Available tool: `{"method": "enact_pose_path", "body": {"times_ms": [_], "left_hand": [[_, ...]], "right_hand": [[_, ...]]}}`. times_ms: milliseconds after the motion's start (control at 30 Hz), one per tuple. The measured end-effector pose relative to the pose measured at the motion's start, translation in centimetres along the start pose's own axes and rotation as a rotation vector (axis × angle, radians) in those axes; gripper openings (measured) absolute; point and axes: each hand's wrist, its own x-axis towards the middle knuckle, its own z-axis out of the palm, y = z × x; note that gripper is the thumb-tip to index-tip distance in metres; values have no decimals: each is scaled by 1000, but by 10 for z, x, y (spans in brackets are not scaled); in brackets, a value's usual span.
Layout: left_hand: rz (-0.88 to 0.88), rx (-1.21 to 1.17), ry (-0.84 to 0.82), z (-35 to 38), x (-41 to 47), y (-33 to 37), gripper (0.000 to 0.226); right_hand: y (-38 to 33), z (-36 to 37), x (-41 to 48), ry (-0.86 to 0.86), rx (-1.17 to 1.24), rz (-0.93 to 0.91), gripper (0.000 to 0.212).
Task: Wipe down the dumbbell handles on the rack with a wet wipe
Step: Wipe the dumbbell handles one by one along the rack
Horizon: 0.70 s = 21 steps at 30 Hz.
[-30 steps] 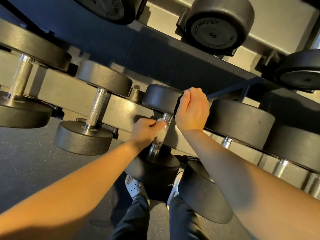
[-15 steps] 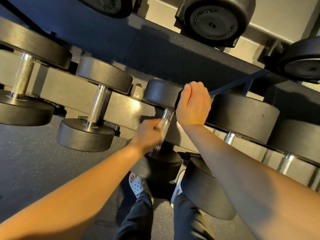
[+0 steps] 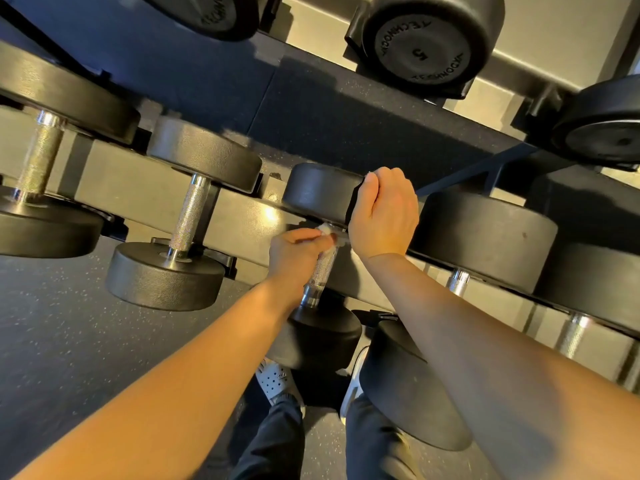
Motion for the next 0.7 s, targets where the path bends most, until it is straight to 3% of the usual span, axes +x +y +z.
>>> {"method": "enact_pose_path", "body": {"times_ms": [100,167,367,500,600,700], "left_hand": [[153,165,103,-5,9,-10,27],[300,286,138,-8,11,-14,20],[495,469,0,-11,3,-21,15],[245,564,-75,-31,12,-21,16],[43,823,-246,-49,12,-16,13],[4,723,-303,-52,12,-9,6]], "right_hand": [[0,0,0,-4,-3,0,37],[-1,0,0,-7,-5,-1,37],[1,1,0,0,-3,6,40],[1,1,-1,-7,-6,1,39],[1,1,0,-10,-5,2,40],[1,0,-1,-13,1,9,40]]}}
